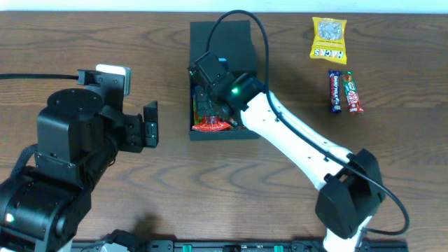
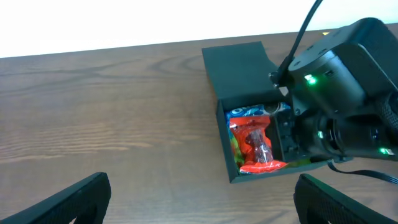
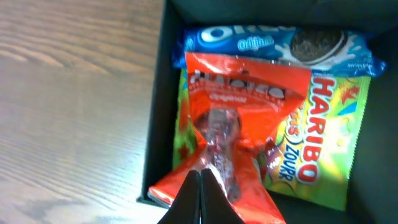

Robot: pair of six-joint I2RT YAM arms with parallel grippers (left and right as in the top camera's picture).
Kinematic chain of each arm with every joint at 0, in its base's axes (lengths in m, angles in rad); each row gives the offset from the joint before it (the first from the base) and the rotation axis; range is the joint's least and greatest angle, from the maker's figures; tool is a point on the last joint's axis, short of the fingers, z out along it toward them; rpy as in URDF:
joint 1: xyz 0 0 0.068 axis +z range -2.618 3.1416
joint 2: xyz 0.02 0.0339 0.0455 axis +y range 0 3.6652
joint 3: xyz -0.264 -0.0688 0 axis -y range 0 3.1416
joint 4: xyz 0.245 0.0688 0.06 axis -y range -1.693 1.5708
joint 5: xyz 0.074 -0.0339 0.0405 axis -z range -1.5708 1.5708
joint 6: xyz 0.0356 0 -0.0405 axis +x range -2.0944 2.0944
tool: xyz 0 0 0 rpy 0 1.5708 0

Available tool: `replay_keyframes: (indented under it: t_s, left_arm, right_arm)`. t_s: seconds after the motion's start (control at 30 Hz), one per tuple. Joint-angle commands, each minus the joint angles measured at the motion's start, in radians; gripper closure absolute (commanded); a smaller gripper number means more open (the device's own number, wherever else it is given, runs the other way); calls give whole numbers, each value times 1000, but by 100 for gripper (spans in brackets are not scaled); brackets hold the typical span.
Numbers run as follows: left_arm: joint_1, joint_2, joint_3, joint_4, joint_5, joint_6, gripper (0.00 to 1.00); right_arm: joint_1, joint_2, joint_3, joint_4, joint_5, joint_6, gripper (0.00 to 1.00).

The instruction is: Pack container

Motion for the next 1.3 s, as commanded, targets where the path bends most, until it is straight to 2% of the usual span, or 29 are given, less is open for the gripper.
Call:
replay_keyframes:
  t_s: [0.0, 0.37, 0.67, 0.83, 1.03, 1.27]
  left_arm:
    - [3, -1, -3, -2, 0, -18, 5]
    - [3, -1, -3, -1, 0, -18, 5]
    - [3, -1, -3, -1, 0, -18, 5]
    - [3, -1, -3, -1, 0, -18, 5]
    - [3, -1, -3, -1, 0, -18, 5]
    - [3, -1, -3, -1, 0, -18, 5]
  right_arm:
    - [-14, 42, 8, -21, -5, -41, 99]
    - [-16, 238, 8, -14, -20, -141, 99]
    - [-31, 135, 37, -1, -61, -224, 99]
    - [-48, 74, 37, -26, 2, -245, 99]
    - [-97, 112, -22, -50, 58, -144, 99]
    - [-104, 192, -82, 56, -113, -184, 99]
